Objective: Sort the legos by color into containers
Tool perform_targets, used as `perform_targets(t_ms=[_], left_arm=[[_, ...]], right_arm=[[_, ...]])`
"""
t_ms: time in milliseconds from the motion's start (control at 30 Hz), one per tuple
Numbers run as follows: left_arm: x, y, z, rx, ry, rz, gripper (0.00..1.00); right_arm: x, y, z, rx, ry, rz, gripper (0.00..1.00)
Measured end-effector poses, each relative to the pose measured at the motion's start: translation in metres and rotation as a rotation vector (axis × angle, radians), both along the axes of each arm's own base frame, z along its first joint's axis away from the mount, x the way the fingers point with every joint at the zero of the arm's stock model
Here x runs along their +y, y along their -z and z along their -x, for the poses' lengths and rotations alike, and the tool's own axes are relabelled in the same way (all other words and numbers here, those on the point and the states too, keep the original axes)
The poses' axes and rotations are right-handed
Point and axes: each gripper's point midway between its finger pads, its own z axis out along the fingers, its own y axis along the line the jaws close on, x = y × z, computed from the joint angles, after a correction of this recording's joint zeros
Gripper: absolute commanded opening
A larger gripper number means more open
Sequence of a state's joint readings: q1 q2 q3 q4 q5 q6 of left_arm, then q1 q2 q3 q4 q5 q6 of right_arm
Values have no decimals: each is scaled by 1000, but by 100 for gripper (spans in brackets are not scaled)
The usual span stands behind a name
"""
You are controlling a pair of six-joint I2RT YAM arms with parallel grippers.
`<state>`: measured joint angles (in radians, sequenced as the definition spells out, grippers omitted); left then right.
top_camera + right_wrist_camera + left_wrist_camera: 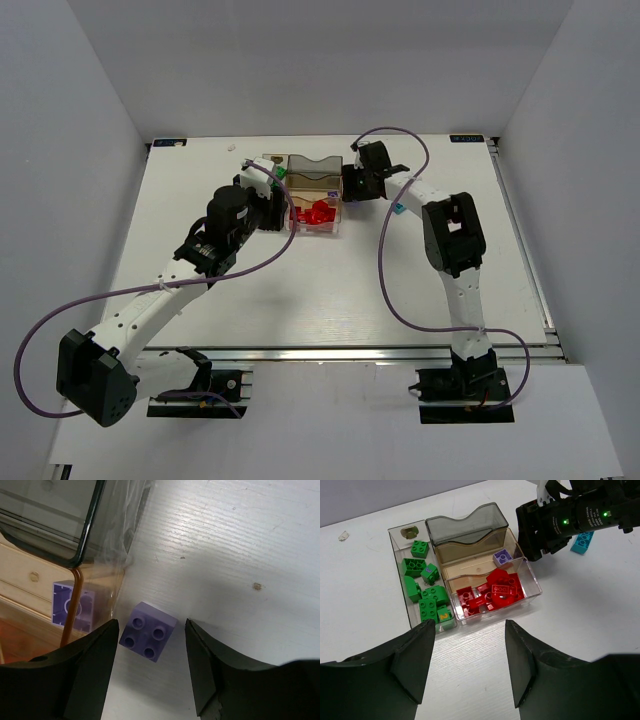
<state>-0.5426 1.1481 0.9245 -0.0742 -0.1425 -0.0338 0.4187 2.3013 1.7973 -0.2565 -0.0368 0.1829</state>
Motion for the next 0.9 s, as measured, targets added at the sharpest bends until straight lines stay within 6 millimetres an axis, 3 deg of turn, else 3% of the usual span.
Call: perform_targets(t_ms=[133,233,333,500,667,767,900], left_arm=[[0,0,0,0,0,0,68],[0,0,0,0,0,0,68],[0,0,0,0,0,0,68],[0,0,0,0,0,0,68],[0,-2,1,-5,0,4,68],[1,-5,2,-11,0,7,68],[1,-5,2,-12,0,8,68]], right_arm=[[-2,2,0,4,7,10,58],[-4,3,0,0,13,23,49],[-8,4,-2,-7,25,44,39],[-17,3,-4,-38,37,81,12],[-36,-2,11,-77,19,155,0],[-39,-21,17,-131,-21,163,0],[-27,-70,11,-255,-64,116,0]])
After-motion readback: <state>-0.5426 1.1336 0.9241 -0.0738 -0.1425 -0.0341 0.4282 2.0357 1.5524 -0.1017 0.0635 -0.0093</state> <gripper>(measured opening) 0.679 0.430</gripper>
